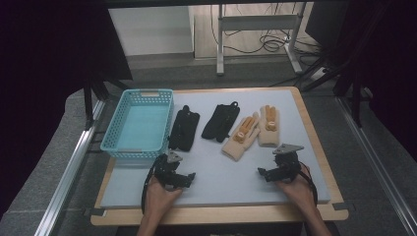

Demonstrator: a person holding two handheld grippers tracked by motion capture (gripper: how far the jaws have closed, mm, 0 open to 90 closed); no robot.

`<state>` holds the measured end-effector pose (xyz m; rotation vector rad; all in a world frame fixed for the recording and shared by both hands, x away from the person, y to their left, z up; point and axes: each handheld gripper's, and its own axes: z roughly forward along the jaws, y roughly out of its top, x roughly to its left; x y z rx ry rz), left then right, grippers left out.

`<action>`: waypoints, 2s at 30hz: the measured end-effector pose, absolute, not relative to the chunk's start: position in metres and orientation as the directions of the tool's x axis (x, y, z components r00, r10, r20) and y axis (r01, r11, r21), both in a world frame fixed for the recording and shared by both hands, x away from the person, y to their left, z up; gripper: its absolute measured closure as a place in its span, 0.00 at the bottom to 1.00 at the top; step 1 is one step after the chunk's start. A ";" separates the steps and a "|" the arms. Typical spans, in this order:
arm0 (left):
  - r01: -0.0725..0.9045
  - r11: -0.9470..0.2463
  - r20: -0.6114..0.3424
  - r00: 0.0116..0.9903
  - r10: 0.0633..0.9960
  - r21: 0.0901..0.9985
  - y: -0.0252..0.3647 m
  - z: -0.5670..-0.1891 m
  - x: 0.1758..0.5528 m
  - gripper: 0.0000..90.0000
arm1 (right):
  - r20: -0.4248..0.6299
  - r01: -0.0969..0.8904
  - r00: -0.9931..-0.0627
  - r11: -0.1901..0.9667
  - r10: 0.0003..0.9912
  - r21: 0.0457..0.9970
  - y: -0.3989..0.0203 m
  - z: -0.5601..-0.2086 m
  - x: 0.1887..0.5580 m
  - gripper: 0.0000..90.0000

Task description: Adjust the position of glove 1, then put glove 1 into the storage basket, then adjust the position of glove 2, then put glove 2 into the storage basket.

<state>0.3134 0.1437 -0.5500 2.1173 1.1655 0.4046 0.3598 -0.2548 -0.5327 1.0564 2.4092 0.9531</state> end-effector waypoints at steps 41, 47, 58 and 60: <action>0.622 -0.370 -0.050 0.551 0.833 0.690 0.144 -0.550 0.313 0.00 | -0.010 0.509 -0.690 0.495 0.724 0.705 -0.245 -0.518 0.370 0.07; 0.622 -0.370 -0.050 0.551 0.833 0.690 0.144 -0.550 0.313 0.00 | 0.005 0.506 -0.703 0.495 0.712 0.706 -0.232 -0.508 0.382 0.07; 0.622 -0.370 -0.050 0.551 0.833 0.690 0.144 -0.550 0.313 0.00 | 0.029 0.492 -0.726 0.489 0.687 0.721 -0.204 -0.490 0.414 0.14; 0.622 -0.370 -0.050 0.551 0.833 0.690 0.144 -0.550 0.313 0.00 | 0.022 0.487 -0.730 0.498 0.683 0.718 -0.198 -0.488 0.421 0.18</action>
